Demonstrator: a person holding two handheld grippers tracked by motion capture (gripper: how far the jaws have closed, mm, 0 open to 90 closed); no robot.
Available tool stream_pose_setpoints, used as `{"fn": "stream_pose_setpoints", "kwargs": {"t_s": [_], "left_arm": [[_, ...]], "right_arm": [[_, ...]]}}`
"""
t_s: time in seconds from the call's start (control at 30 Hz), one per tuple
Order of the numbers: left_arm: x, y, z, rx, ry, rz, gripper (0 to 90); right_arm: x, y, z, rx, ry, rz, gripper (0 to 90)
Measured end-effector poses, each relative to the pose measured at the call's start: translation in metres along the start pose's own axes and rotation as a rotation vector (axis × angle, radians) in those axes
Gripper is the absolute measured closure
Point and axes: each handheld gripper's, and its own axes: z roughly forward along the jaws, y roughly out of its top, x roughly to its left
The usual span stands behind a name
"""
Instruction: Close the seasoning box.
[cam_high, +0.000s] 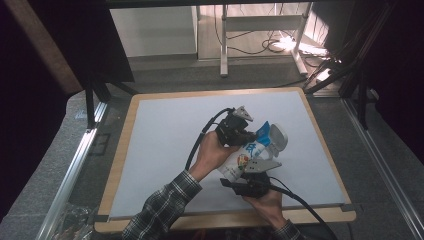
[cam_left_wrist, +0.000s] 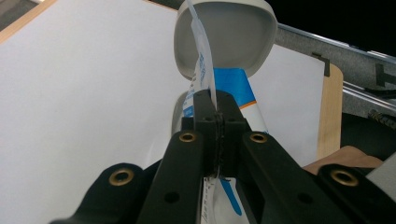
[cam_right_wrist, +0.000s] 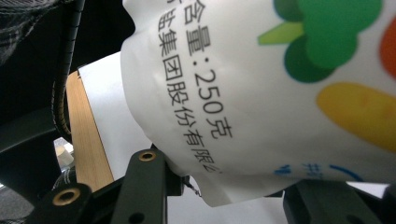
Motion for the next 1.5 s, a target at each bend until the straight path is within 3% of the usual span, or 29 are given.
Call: {"fn": "stream_pose_setpoints", "kwargs": {"t_s": [1.5], "left_arm": [[0.0037,0.0082,0.0091,0.030,-0.003,-0.025,89.4]], "right_arm": [[0.0008,0.0083,-0.0049,-0.025,0.057,0.036,62.7]]}}
